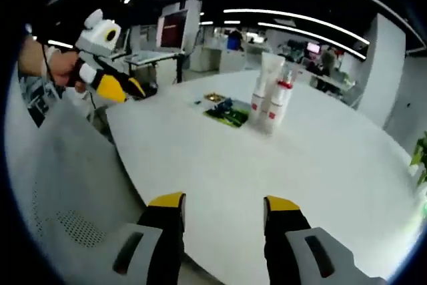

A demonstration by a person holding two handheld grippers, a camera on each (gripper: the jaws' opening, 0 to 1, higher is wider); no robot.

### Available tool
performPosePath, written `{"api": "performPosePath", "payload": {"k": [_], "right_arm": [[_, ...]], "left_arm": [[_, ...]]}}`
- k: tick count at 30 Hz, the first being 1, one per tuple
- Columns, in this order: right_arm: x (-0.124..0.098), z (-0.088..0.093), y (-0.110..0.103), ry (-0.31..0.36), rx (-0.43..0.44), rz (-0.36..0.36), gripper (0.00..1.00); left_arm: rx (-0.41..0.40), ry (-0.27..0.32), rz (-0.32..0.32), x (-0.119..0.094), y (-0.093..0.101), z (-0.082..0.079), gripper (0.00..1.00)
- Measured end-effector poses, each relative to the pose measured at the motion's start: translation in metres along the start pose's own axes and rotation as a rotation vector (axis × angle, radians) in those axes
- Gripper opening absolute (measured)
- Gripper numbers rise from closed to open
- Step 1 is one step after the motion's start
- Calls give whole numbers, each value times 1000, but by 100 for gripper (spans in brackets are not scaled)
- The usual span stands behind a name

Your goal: Arrange the skincare products in the storage area until every visible bottle or jar stands upright without overlapping.

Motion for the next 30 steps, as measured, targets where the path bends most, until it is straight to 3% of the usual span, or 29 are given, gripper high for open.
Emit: {"api": "performPosePath", "payload": {"k": [4,6,9,14,17,20,24,28,30], "right_arm": [[-5,-13,0,86,52,-20,66],[-7,-18,-1,126,58,-24,70],[-12,-29,-4,197,91,-55,77],[-21,-45,-4,305,100,-61,91],[-24,-48,3,324,113,-29,99],[-25,-47,6,317,139,-29,99],[-21,-43,6,291,139,-25,99],[-21,-42,4,279,137,-31,99],[-20,-41,5,276,144,-34,99]], "left_arm": [[-24,84,-20,-4,15,-1,48],[26,133,-53,-6,18,-6,52],[32,188,-78,-5,23,-12,66],[114,304,-130,3,31,-29,97],[130,280,-176,12,31,-24,99],[197,237,-230,18,27,-17,99],[183,230,-235,20,24,-12,99],[249,228,-258,22,28,-7,99],[264,196,-249,27,28,-1,98]]}}
Point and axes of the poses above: the point that each gripper's makers call its tool centre point, and the gripper's own axes: x roughly forward along the fingers, y roughly to its right, z roughly out of its underside, the point moved 2 cm from there along -x, roughly backward along the fingers, and after that the axes turned 7 degrees about -y, right-handed, at the moved point
